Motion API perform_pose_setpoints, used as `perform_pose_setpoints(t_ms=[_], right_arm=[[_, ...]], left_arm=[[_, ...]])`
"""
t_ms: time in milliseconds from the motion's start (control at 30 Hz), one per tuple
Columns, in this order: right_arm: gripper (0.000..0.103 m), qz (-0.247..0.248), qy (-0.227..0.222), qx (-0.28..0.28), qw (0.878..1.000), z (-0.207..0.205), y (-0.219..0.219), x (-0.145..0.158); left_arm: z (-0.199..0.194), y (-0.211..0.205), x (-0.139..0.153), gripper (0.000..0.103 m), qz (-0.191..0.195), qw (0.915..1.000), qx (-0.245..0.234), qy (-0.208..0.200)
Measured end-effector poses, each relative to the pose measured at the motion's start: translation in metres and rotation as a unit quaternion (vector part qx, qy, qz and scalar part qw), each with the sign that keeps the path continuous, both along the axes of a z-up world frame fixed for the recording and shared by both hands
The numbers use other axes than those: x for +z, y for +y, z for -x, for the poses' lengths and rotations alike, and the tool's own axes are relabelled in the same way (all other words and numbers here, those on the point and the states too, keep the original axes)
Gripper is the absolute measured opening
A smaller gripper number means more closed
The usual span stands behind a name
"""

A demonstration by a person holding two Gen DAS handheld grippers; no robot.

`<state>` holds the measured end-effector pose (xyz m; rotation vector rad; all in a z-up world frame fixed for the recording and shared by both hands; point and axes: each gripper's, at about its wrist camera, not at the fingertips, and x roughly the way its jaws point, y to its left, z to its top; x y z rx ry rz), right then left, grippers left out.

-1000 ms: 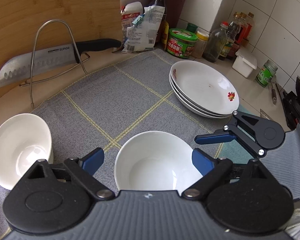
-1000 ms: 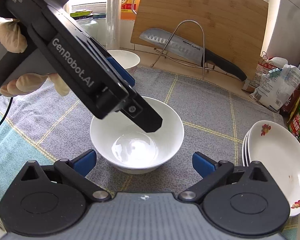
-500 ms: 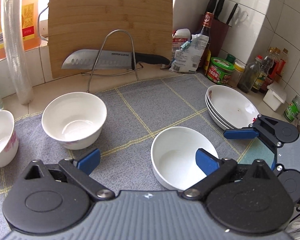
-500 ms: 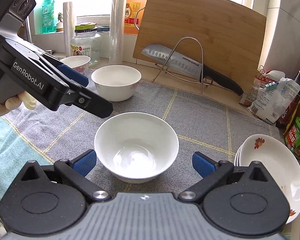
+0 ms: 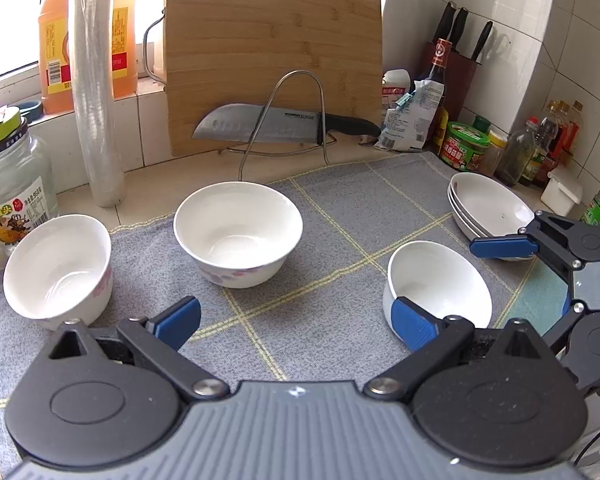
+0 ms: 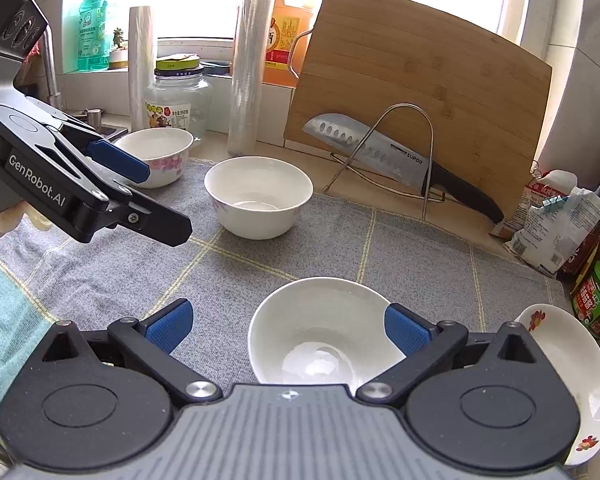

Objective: Organize plates and bowls
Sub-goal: 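Move the left tool to the white bowl by the cutting board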

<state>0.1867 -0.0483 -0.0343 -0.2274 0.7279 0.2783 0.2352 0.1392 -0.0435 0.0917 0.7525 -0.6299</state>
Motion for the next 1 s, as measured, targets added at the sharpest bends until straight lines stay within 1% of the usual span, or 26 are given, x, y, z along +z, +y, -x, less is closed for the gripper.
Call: perform_pose_setpoints(t_ms=[67, 167, 300, 433, 533, 633, 700, 833, 933, 1000], right_arm=[[0.103, -0.001, 0.002, -0.01, 1.0, -0.002, 0.015, 0.002], [0.103, 0.017, -0.003, -0.023, 1.0, -0.005, 0.036, 0.005], [0.103, 0.019, -0.006, -0.024, 1.0, -0.009, 0.055, 0.012], [0.103, 0.03, -0.01, -0.007, 0.999, -0.017, 0.067, 0.015], [0.103, 0.031, -0.008, 0.006, 0.999, -0.027, 0.068, 0.012], [0.103, 0.031, -0.006, 0.011, 0.999, -0.035, 0.066, 0.008], [0.103, 0.029, 0.001, 0.013, 0.999, -0.042, 0.065, 0.005], [0.103, 0.034, 0.011, 0.022, 0.999, -0.056, 0.067, -0.003], [0.103, 0.033, 0.011, 0.026, 0.999, -0.063, 0.069, -0.006], [0.103, 0.029, 0.013, 0.029, 0.999, -0.066, 0.07, -0.007]], left_arm=[[-0.005, 0.011, 0.0, 0.1, -0.005, 0.9998, -0.017, -0.007], [-0.014, 0.026, 0.002, 0.1, -0.011, 0.9993, -0.033, -0.011], [-0.025, 0.039, 0.007, 0.101, -0.013, 0.9991, -0.037, -0.015], [-0.038, 0.046, 0.01, 0.102, -0.009, 0.9994, -0.032, -0.013], [-0.05, 0.047, 0.009, 0.102, -0.009, 0.9996, -0.025, -0.004], [-0.06, 0.043, 0.008, 0.102, -0.022, 0.9995, -0.018, -0.012], [-0.068, 0.038, 0.009, 0.102, -0.029, 0.9994, -0.019, -0.012], [-0.084, 0.033, 0.01, 0.102, -0.024, 0.9994, -0.024, -0.006], [-0.098, 0.025, 0.01, 0.102, -0.039, 0.999, -0.021, 0.003], [-0.104, 0.023, 0.01, 0.102, -0.041, 0.9989, -0.021, 0.004]])
